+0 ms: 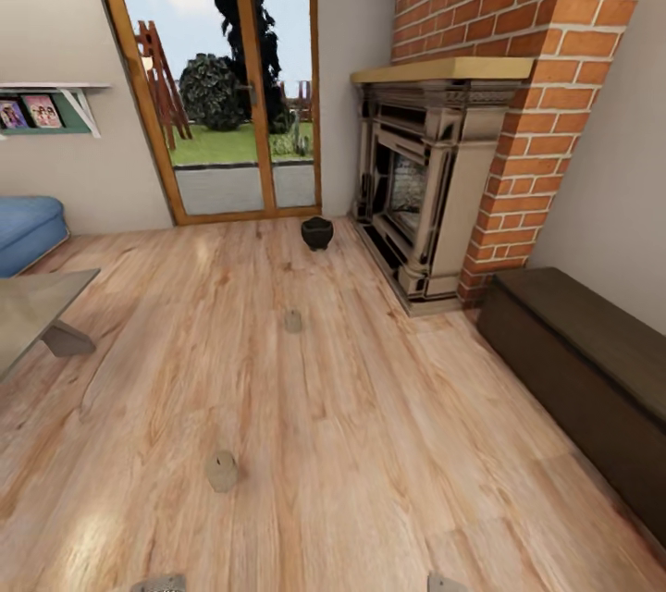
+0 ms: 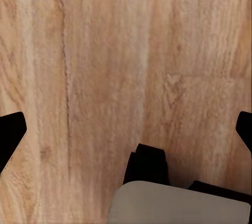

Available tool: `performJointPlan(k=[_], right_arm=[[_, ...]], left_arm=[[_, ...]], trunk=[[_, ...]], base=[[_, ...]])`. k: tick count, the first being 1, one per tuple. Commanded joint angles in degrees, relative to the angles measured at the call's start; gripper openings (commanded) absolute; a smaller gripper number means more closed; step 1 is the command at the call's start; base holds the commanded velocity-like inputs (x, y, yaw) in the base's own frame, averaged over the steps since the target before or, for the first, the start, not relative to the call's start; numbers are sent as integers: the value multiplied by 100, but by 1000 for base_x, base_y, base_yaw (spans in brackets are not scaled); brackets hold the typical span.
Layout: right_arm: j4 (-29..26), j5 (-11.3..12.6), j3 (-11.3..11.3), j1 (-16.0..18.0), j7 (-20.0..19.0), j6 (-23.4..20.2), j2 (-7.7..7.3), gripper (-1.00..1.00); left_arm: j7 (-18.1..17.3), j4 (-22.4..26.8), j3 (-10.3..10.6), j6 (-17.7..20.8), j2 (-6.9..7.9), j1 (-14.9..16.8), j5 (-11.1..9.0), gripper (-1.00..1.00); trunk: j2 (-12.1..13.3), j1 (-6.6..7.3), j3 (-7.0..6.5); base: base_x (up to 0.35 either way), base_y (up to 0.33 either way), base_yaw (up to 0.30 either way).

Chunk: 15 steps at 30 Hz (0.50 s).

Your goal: Place each of the two pumpkins and all three candles from the living room inside a cabinet in the living room (use any cabinet), then make sure every cabinet is closed, and position the cauldron so it is next to a table in the living room.

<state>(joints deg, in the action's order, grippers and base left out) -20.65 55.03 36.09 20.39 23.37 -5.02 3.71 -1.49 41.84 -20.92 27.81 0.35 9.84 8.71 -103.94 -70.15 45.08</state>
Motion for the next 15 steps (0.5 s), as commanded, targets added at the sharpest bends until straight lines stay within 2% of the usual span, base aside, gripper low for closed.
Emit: performJointPlan(k=[1, 7, 11, 15], right_arm=[[0, 0, 1, 0, -2, 0, -1, 100], [36, -18, 10, 0, -12, 132, -7, 100], [50, -165, 6, 0, -16, 186, -7, 100], [39, -197, 4, 0, -16, 193, -3, 100]], left_arm=[[0, 0, 0, -13, 0, 0, 0, 100], [0, 0, 0, -55, 0, 0, -1, 100], [0, -2, 0, -56, 0, 0, -1, 100], [0, -2, 0, -57, 0, 0, -1, 100]], trunk=[[0, 0, 0], [0, 0, 0], [0, 0, 0], [0, 0, 0]], base=[[297, 0, 146], [297, 0, 31], [297, -28, 2], [298, -75, 0]])
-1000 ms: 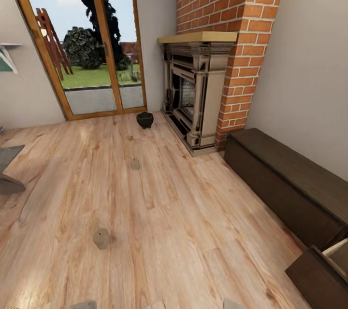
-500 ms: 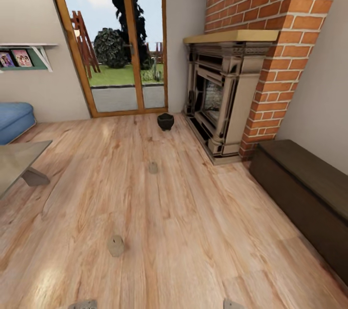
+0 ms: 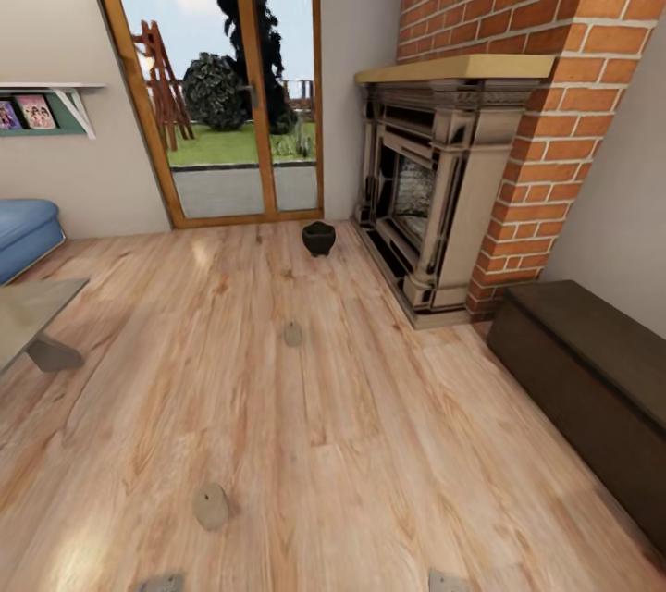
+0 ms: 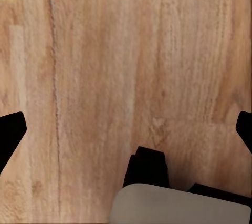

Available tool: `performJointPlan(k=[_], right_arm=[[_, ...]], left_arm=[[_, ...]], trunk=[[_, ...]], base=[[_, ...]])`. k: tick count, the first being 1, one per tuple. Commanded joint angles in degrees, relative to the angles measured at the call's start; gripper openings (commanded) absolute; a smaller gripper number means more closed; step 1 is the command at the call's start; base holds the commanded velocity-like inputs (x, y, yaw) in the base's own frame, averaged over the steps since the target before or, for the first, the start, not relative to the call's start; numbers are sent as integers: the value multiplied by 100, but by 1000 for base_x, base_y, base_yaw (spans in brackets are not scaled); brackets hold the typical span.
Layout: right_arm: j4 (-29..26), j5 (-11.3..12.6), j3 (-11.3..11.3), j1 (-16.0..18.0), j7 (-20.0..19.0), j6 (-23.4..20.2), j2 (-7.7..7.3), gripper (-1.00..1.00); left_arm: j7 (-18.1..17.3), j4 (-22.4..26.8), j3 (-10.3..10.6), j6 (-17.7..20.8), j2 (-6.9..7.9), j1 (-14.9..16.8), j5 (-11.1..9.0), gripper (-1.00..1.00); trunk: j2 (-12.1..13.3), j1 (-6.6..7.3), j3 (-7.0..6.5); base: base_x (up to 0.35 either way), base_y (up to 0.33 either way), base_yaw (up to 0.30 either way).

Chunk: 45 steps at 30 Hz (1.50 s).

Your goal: Place each of the two pumpkins and all three candles from the living room inside a cabinet in the living room (use any cabinet), then make sure every cabinet is closed, and position the cauldron so it is next to a table in the living room.

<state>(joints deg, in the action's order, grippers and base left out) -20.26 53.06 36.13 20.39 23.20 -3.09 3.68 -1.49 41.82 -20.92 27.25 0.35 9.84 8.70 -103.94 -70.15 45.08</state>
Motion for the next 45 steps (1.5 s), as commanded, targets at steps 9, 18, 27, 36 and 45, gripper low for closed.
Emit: performJointPlan(k=[9, 18, 27, 36, 45], right_arm=[[-29, -6, 0, 0, 0, 1, 1, 100], [-38, -7, 0, 0, 0, -5, 8, 100], [-39, -7, 0, 0, 0, -6, 7, 100], [-38, -7, 0, 0, 0, -2, 7, 100], [-38, -7, 0, 0, 0, 1, 9, 100]], left_arm=[[0, 2, 0, 0, 0, 0, 0, 100], [0, 1, 0, 0, 0, 0, 0, 100], [0, -1, 0, 0, 0, 0, 0, 100], [0, 1, 0, 0, 0, 0, 4, 100], [-8, 0, 2, 5, 0, 0, 9, 100]], trunk=[[0, 0, 0], [0, 0, 0], [0, 0, 0], [0, 0, 0], [0, 0, 0]], base=[[319, -8, 0], [326, 0, 30], [326, 8, 226], [310, 36, 21], [86, -4, 0]])
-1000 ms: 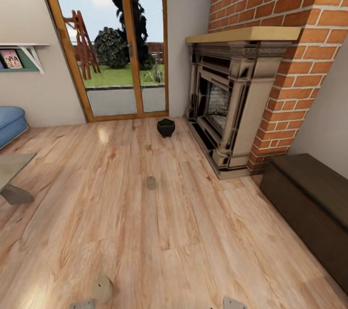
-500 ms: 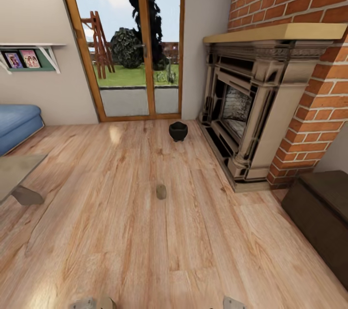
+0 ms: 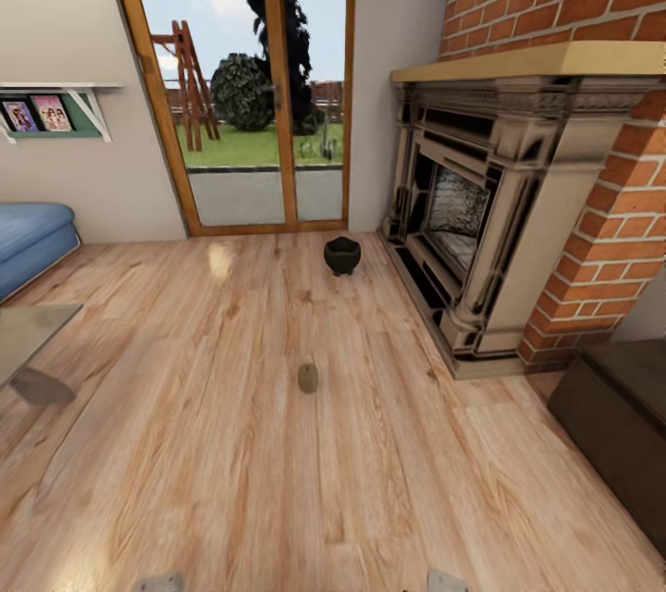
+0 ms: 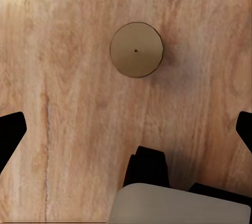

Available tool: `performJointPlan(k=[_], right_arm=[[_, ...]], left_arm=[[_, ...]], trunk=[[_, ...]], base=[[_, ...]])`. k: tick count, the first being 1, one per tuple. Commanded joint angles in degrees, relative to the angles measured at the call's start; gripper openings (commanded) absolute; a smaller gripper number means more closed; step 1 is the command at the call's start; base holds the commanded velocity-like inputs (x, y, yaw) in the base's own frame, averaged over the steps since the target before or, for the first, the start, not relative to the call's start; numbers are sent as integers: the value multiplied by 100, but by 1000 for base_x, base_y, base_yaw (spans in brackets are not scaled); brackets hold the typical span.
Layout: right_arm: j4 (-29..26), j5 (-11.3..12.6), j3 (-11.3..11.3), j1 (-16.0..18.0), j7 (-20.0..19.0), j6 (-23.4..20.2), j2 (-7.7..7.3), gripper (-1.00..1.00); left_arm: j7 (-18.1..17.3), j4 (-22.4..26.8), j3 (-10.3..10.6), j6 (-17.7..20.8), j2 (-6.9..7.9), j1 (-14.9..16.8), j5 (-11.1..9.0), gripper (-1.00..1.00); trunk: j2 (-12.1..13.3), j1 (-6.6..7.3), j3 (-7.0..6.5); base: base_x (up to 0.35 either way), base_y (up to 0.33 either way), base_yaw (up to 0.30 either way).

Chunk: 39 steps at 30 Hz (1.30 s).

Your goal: Place each of the two pumpkins and all three candles from the living room inside a cabinet in the living room (use any cabinet), then make sure every cabinet is closed, and position the cauldron so it is next to a table in the living room.

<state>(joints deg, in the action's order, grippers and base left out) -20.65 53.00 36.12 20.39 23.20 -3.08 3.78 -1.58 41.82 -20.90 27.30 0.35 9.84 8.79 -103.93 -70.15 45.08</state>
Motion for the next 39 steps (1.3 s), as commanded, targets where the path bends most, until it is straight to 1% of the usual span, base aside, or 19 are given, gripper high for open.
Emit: performJointPlan(k=[1, 13, 18, 32, 35, 37, 39], right_arm=[[0, 0, 0, 0, 0, 0, 0, 100], [0, 0, 0, 0, 0, -2, 0, 100], [0, 0, 0, 0, 0, -1, 0, 100], [-1, -3, 3, 0, 0, 0, 0, 100], [19, -89, 16, 0, -1, 0, -4, 100], [-27, -70, 82, 62, 0, -26, 62, 100], [-27, -70, 100, 60, 0, -26, 123, 100]], left_arm=[[0, 1, -1, 1, 0, 0, 0, 100], [0, 2, 27, 3, -4, 0, 0, 100], [0, 2, 6, 2, -3, 0, 0, 100], [41, 2, 24, 15, -40, 0, -2, 100], [49, 2, 38, 18, -45, 0, 5, 100], [26, 11, 30, 24, -111, -6, -17, 100], [26, 11, 31, 23, -168, -5, -17, 100]], trunk=[[0, 0, 0], [0, 0, 0], [0, 0, 0], [-562, -307, 251], [-682, -373, 305], [-681, -373, 305], [-681, -373, 305]], base=[[-186, 22, 0], [-55, 49, 0], [-2, 4, 0], [0, 0, 0], [0, 0, 0], [0, 0, 0], [0, 0, 0]])
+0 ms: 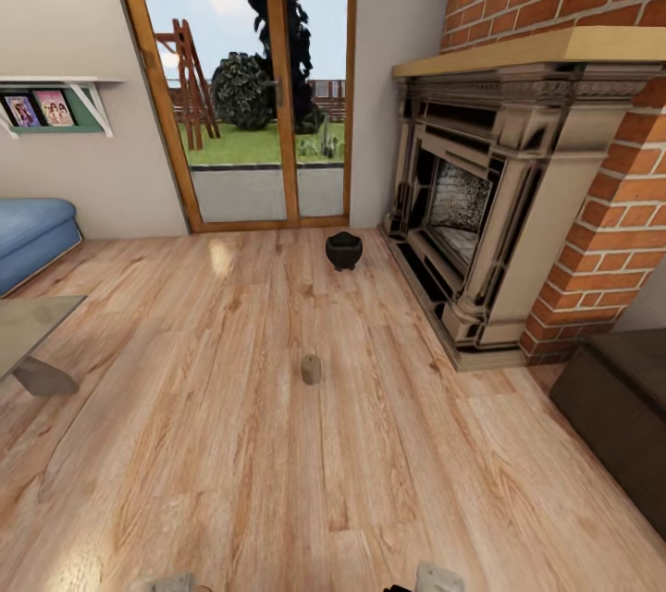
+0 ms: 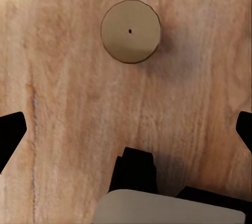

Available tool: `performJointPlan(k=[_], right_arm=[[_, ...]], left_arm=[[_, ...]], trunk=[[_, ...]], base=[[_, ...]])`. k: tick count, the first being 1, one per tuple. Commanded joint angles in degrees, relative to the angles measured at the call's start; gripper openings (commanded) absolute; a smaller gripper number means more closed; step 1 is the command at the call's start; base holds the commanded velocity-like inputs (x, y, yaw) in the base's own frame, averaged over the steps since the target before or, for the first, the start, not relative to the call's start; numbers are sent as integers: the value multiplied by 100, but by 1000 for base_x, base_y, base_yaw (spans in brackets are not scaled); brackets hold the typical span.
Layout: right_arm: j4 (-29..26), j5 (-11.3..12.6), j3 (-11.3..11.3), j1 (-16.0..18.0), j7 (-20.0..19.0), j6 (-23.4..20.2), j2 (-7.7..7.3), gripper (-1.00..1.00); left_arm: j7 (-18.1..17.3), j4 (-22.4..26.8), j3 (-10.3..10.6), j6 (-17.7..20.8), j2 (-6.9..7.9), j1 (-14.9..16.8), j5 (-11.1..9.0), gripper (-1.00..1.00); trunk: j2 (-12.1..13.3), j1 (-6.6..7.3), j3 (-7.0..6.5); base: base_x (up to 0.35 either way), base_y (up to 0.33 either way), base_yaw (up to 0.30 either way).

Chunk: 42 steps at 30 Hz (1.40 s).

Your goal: Place each of the two pumpkins and all three candles from the living room inside a cabinet in the living room (use any cabinet), then make sure every cabinet is closed, and position the cauldron so it is next to a table in the living room.

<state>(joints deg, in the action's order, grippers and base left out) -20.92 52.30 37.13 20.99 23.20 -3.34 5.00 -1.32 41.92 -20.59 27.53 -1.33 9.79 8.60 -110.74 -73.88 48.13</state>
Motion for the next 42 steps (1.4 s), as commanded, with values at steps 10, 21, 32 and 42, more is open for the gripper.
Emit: performJointPlan(k=[10, 21, 32, 42], right_arm=[[173, -10, 138, -92, 18, -20, 91, 100], [139, -34, 144, -95, 35, -226, 90, 100], [-871, -42, 167, -171, 48, -254, 58, 100], [-2375, 16, 75, -429, 46, -250, -72, 100]], left_arm=[[0, -272, -20, -13, -51, -21, 1, 100], [59, -580, -21, -285, -60, -21, 0, 100], [27, -336, -34, -437, -17, 23, 0, 100], [68, 519, -33, 599, 0, 369, 43, 100]], trunk=[[0, 0, 0], [0, 0, 0], [0, 0, 0], [0, 0, 0]], base=[[0, 0, 0], [0, 0, 0], [0, 0, 0], [0, 0, 0]])
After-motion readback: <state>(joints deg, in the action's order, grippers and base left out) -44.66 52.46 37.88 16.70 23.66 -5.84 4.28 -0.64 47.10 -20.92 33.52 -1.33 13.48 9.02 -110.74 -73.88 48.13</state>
